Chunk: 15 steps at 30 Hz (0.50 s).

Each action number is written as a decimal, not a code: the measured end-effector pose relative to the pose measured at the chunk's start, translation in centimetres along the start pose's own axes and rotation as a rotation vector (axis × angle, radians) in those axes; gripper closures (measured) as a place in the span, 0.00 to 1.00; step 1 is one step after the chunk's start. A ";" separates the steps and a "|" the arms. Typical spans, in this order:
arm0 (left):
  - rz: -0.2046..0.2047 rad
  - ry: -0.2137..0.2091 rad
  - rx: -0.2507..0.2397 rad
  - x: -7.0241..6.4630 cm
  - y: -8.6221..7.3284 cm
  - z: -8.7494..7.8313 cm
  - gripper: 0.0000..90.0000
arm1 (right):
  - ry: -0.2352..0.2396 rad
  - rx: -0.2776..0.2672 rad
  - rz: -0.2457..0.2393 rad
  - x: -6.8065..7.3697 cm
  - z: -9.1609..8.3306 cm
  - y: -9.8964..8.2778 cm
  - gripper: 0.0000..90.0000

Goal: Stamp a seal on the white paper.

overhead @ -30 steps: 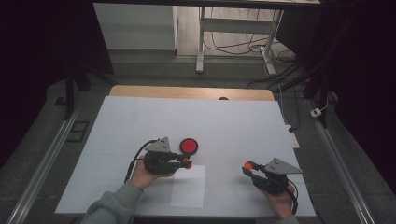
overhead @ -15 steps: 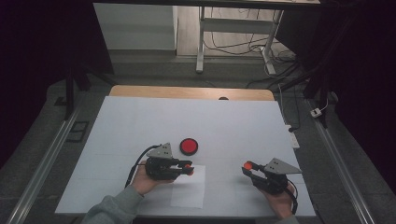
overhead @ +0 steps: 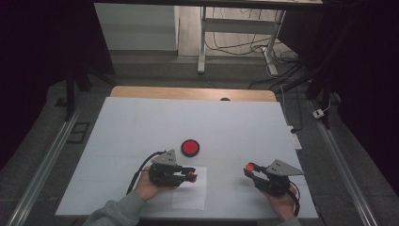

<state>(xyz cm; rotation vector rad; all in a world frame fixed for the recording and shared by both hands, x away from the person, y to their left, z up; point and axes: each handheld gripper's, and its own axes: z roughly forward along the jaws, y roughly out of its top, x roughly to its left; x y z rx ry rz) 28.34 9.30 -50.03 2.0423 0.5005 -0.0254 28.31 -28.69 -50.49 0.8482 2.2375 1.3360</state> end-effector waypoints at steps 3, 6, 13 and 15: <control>0.000 -0.003 0.007 -0.1 -0.1 0.2 0.80 | 0.005 -0.001 0.001 0.0 0.1 0.0 0.72; 0.007 -0.009 0.012 -0.3 -0.2 0.5 0.80 | 0.001 -0.004 0.003 0.0 0.0 0.0 0.72; 0.016 -0.006 0.045 -0.4 -0.6 1.2 0.80 | 0.005 0.004 -0.001 0.0 0.1 0.0 0.72; 0.018 0.004 0.051 -0.3 -0.8 1.3 0.80 | 0.003 0.004 0.002 -0.1 0.1 -0.1 0.72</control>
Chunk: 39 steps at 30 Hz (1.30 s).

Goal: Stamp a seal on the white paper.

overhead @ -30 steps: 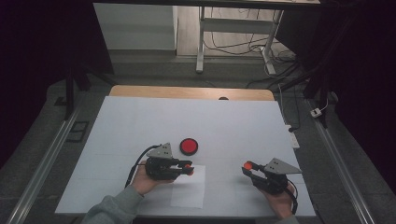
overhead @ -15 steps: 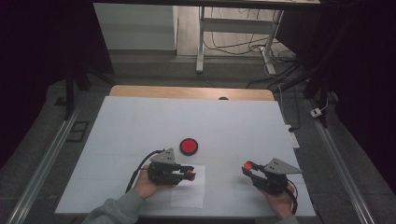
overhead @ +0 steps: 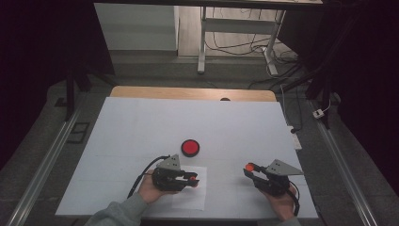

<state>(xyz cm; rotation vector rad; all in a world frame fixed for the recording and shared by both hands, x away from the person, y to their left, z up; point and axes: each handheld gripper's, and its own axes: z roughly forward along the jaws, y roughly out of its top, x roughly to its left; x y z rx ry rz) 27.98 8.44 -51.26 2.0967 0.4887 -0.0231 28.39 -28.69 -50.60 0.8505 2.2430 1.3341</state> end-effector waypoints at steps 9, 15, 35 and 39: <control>0.002 0.059 0.016 0.5 -0.8 0.5 0.80 | 0.002 -0.002 -0.003 0.0 0.0 0.0 0.72; 0.000 0.083 0.024 0.7 -1.2 0.8 0.80 | 0.003 0.002 -0.004 0.1 0.0 0.0 0.72; 0.018 0.099 0.035 0.9 -1.6 1.3 0.80 | 0.001 0.006 -0.004 0.1 0.1 0.0 0.72; 0.021 0.102 0.037 0.9 -1.6 1.3 0.80 | 0.002 0.005 -0.005 0.1 0.1 0.0 0.72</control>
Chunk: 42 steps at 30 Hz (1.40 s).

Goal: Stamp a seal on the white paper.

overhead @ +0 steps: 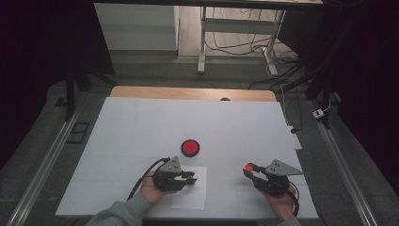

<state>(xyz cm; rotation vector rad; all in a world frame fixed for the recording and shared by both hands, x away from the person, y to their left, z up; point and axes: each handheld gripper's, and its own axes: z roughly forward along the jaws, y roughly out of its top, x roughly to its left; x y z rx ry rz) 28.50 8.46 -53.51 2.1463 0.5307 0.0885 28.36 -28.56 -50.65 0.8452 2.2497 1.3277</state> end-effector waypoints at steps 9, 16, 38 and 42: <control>0.002 -0.007 0.014 -0.1 -0.3 0.4 0.80 | 0.000 0.000 0.000 0.0 0.0 0.0 0.72; 0.016 -0.002 0.019 -0.3 -0.4 0.4 0.80 | 0.005 -0.002 -0.001 0.0 0.0 0.0 0.72; 0.083 0.055 0.029 -1.1 -0.5 0.6 0.81 | 0.002 -0.008 0.001 0.1 -0.2 0.1 0.72; 0.084 0.058 0.028 -1.2 -0.5 0.6 0.81 | -0.001 -0.010 0.000 0.1 -0.2 0.1 0.72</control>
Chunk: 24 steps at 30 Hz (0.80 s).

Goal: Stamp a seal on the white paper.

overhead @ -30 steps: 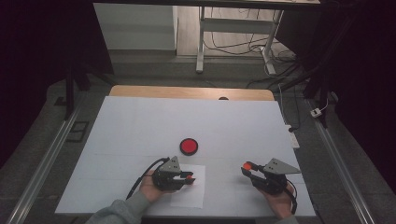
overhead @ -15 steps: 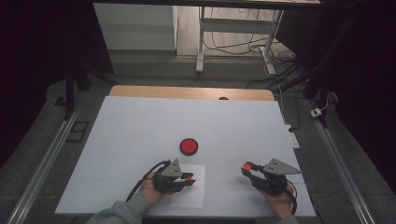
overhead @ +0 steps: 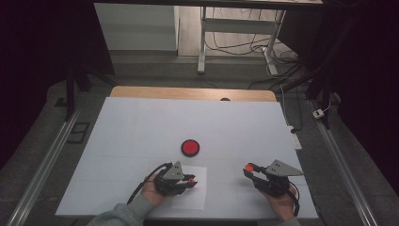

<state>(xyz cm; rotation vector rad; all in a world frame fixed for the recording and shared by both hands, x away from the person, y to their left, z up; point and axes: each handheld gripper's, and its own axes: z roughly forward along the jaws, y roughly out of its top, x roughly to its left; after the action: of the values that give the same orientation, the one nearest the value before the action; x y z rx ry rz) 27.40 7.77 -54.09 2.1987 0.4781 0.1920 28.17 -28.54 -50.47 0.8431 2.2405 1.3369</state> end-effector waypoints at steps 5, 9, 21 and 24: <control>-0.004 -0.003 0.000 0.0 0.0 0.0 0.81 | 0.004 -0.001 -0.003 0.0 0.0 0.0 0.72; -0.004 -0.002 0.003 0.0 0.1 0.0 0.81 | 0.003 -0.001 -0.002 0.0 0.1 0.0 0.72; 0.000 0.004 0.005 0.0 0.0 0.0 0.81 | 0.002 0.002 -0.007 0.0 0.2 0.1 0.72; -0.005 0.004 0.002 -0.1 0.1 0.0 0.81 | 0.009 0.003 -0.008 0.0 0.2 0.1 0.72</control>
<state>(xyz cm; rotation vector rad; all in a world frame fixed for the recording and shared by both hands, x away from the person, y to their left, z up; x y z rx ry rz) 27.36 7.69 -54.05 2.1994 0.4858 0.1928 28.33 -28.35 -50.48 0.8296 2.2513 1.3369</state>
